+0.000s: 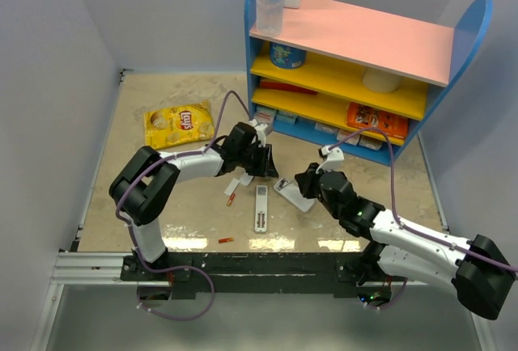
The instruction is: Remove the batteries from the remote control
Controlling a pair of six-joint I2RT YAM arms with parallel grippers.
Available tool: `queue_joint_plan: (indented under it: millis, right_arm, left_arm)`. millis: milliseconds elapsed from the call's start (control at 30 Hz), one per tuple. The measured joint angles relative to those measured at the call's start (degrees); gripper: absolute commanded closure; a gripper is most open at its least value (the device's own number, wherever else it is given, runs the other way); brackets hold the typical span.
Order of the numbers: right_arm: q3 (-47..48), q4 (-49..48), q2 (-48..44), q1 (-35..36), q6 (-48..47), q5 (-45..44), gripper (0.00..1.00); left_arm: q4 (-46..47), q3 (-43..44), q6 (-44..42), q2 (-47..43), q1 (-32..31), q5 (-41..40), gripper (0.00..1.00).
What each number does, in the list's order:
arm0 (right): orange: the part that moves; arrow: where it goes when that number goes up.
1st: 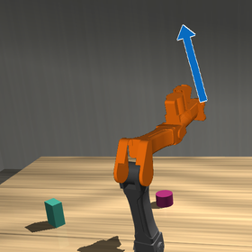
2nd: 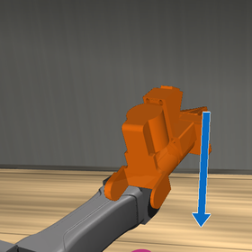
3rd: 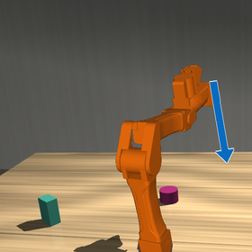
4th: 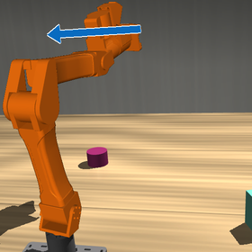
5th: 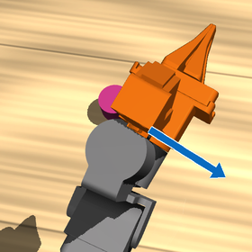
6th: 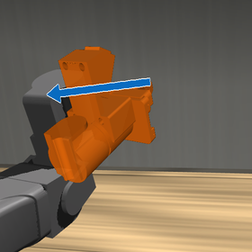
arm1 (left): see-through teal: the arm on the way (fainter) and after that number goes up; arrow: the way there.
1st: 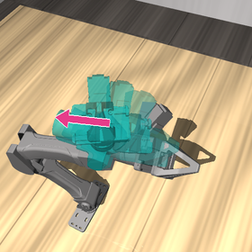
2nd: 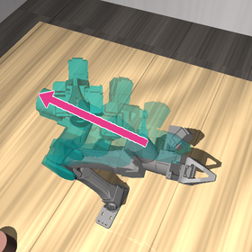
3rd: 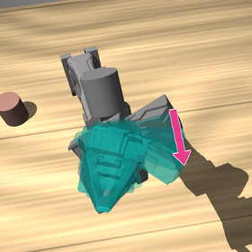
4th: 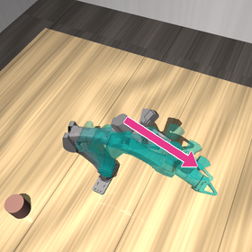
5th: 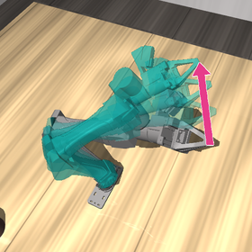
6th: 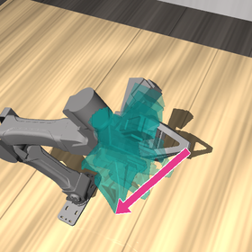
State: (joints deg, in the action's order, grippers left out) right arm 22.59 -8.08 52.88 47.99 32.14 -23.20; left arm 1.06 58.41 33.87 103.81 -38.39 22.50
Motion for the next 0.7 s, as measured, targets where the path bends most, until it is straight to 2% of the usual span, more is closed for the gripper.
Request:
queue_joint_plan:
  millis: [400, 700]
  right_arm:
    - [1.2, -1.5, 2.9, 0.0, -1.8, -0.3, 1.0]
    - [-6.6, -10.9, -1.0, 0.0, -1.0, -1.2, 1.0]
  left_arm:
    - [-0.2, 0.9, 0.0, 1.5, 0.0, -0.3, 0.7]
    - [-0.3, 1.7, 0.0, 4.8, 0.0, -0.2, 0.79]
